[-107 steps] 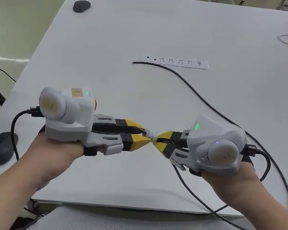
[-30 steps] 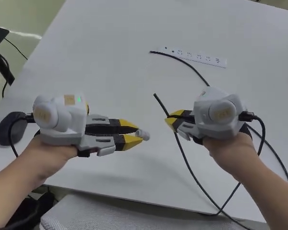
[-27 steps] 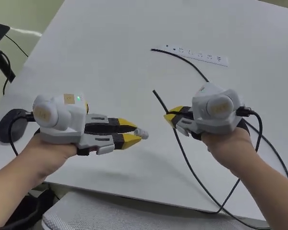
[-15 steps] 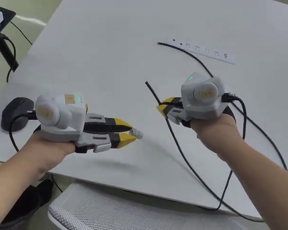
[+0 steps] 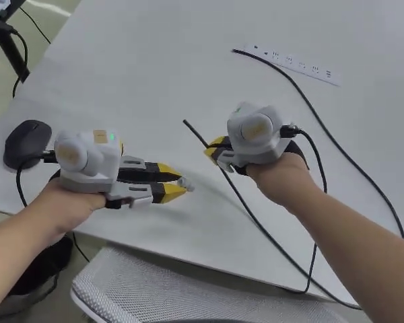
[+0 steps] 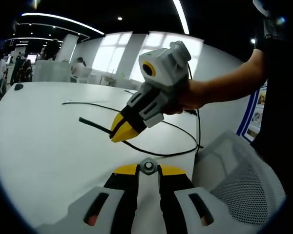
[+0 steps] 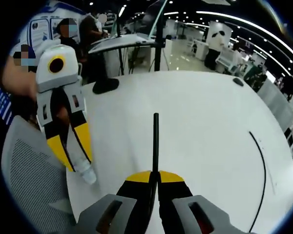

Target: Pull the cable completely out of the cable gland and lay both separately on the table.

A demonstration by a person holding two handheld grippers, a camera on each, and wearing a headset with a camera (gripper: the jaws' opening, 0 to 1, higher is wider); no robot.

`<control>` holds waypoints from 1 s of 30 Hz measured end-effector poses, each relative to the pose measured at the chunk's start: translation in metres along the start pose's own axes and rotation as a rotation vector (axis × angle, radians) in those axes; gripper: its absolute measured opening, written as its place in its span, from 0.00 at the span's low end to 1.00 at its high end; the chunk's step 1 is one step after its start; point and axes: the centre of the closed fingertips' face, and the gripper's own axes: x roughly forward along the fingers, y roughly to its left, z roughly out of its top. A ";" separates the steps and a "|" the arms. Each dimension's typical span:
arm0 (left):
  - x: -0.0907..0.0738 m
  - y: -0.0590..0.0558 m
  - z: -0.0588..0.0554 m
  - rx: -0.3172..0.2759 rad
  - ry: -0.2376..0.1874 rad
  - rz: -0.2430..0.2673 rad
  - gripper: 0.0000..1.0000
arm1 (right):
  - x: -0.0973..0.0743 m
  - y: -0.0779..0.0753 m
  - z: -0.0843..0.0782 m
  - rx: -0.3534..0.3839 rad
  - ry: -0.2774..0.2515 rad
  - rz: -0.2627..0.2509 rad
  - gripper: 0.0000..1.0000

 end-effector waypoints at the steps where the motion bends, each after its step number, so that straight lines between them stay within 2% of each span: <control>1: 0.002 0.001 -0.004 -0.004 0.004 0.003 0.15 | 0.003 0.001 -0.001 -0.003 0.007 0.002 0.00; 4: 0.004 0.003 -0.011 -0.014 0.010 0.008 0.15 | 0.011 0.005 -0.003 -0.060 0.026 0.018 0.00; 7: 0.005 0.006 -0.015 -0.026 0.001 0.017 0.15 | 0.020 0.010 -0.006 -0.086 0.036 0.035 0.00; 17: 0.001 0.020 -0.035 -0.066 0.012 0.070 0.15 | 0.042 0.032 -0.014 -0.160 0.085 0.081 0.00; 24: -0.003 0.027 -0.042 -0.088 0.011 0.095 0.15 | 0.051 0.042 -0.020 -0.215 0.105 0.101 0.00; 28: -0.002 0.029 -0.050 -0.093 0.026 0.101 0.15 | 0.056 0.044 -0.022 -0.220 0.114 0.105 0.00; 30: -0.001 0.028 -0.055 -0.076 0.051 0.101 0.15 | 0.057 0.044 -0.023 -0.221 0.117 0.106 0.00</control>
